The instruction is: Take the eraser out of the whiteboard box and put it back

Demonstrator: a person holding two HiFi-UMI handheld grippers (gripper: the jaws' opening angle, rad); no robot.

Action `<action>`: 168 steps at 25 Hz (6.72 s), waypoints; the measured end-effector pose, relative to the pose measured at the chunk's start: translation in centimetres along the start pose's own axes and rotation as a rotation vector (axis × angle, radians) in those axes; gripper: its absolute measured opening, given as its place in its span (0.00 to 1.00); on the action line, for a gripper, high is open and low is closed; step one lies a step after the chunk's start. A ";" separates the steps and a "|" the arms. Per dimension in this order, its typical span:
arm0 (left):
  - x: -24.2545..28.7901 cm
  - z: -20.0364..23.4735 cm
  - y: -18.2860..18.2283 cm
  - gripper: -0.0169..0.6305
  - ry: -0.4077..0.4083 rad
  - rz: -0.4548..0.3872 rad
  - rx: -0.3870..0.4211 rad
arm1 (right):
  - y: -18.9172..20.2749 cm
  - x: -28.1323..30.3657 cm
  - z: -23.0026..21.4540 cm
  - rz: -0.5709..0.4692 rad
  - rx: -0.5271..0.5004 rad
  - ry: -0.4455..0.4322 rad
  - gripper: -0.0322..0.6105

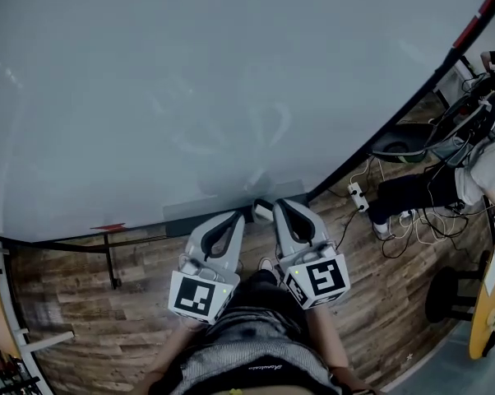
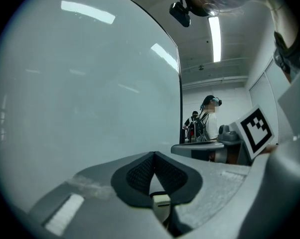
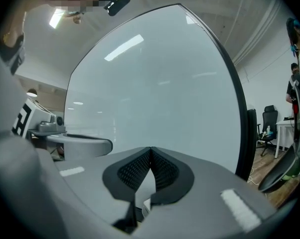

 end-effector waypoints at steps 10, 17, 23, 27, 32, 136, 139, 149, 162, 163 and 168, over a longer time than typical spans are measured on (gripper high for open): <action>2.0 -2.2 -0.6 0.03 -0.028 0.033 0.014 | -0.2 -1.1 -2.5 0.020 0.004 -0.023 0.05; 2.5 -2.1 0.0 0.03 -0.077 0.053 0.019 | 0.7 -0.2 -3.0 0.056 -0.002 -0.048 0.05; 2.5 -1.9 0.4 0.03 -0.073 0.067 0.010 | 1.6 0.5 -2.7 0.088 -0.017 -0.057 0.05; 2.5 -1.8 0.7 0.03 -0.071 0.072 0.002 | 2.7 0.8 -2.9 0.124 -0.033 -0.050 0.05; 1.6 -1.5 1.4 0.03 -0.056 0.088 -0.004 | 4.7 1.0 -2.3 0.172 -0.051 -0.037 0.05; 0.4 -1.4 4.5 0.03 -0.053 0.142 -0.041 | 8.1 2.1 -3.5 0.491 -0.147 -0.172 0.30; 0.3 -1.7 4.7 0.03 -0.056 0.145 -0.042 | 7.5 1.5 -3.2 0.484 -0.153 -0.174 0.30; 0.4 -1.6 4.8 0.03 -0.052 0.152 -0.044 | 4.3 0.6 -2.1 0.457 -0.166 -0.193 0.30; -0.1 -2.3 5.7 0.03 -0.049 0.160 -0.054 | 1.5 -0.9 -0.8 0.434 -0.160 -0.220 0.30; -0.2 -2.4 5.6 0.03 -0.048 0.160 -0.054 | 1.2 -1.0 -0.6 0.432 -0.158 -0.224 0.30; -0.4 -2.9 5.9 0.03 -0.045 0.158 -0.064 | -0.4 -1.5 0.1 0.432 -0.154 -0.256 0.29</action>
Point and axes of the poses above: the fingertips, and each gripper's own axes: x forward along the fingers, z to its left, y out of its underside, the point moved 4 cm from there along -x, backward along the fingers, and after that the axes turned 13 degrees about x, right-handed, at the moved point
